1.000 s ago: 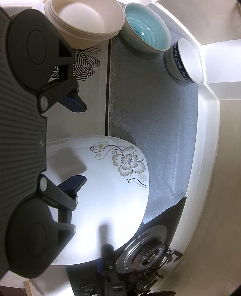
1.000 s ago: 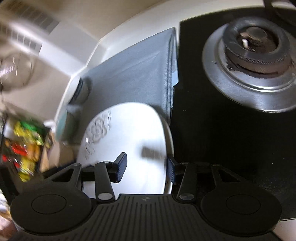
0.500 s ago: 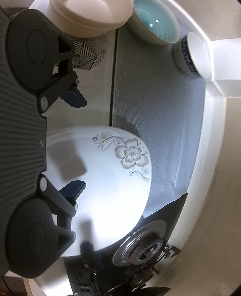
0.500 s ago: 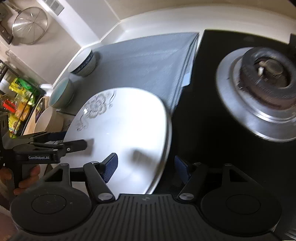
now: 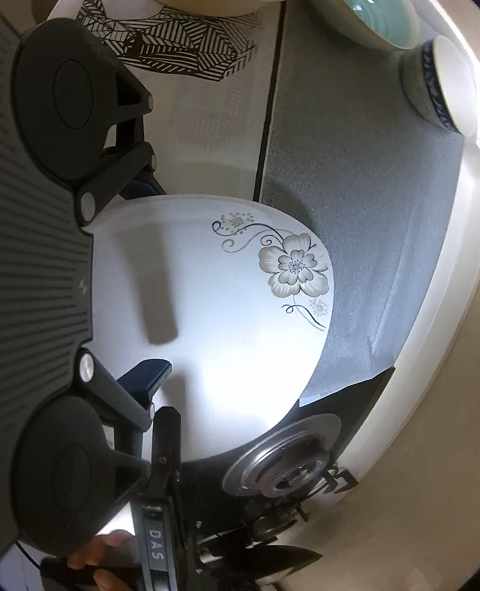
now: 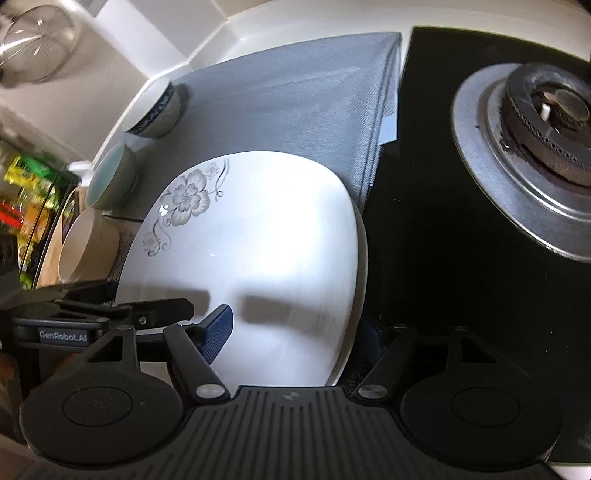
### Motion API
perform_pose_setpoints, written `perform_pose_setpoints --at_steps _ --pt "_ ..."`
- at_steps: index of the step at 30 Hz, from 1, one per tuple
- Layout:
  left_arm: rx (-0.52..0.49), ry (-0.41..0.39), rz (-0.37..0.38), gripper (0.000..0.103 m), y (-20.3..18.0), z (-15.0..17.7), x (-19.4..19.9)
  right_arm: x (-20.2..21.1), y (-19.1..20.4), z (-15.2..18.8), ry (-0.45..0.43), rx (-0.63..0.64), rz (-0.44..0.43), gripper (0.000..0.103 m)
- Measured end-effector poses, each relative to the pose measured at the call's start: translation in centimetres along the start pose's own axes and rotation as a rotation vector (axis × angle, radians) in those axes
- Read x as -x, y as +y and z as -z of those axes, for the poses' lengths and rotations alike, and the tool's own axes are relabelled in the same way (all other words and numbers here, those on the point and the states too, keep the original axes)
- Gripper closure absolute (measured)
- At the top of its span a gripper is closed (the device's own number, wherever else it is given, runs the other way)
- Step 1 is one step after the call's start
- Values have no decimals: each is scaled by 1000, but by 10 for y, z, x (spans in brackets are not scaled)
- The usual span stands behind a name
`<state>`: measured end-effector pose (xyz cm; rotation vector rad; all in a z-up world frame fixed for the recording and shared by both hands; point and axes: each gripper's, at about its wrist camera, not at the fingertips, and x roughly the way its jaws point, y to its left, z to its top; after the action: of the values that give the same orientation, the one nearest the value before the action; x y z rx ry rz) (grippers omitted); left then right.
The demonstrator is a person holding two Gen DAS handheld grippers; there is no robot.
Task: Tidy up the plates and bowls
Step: 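Open both grippers and withdraw them from the flower-print plate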
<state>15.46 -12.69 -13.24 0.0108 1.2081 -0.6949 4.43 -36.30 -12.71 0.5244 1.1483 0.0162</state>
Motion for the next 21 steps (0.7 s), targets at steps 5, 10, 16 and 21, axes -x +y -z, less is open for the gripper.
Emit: perform_pose_setpoints --at_steps 5,10,16,21 --pt "20 -11 -17 14 0 -7 -2 -2 2 -4 4 -9 21 28" --pt "41 -23 -26 14 2 -20 -6 -6 3 -12 2 -9 29 28" --pt "46 -45 -51 14 6 -38 -12 -12 7 -26 -8 -5 35 28" --pt "39 -52 -63 14 5 -51 -18 -15 4 -38 -17 -4 37 29"
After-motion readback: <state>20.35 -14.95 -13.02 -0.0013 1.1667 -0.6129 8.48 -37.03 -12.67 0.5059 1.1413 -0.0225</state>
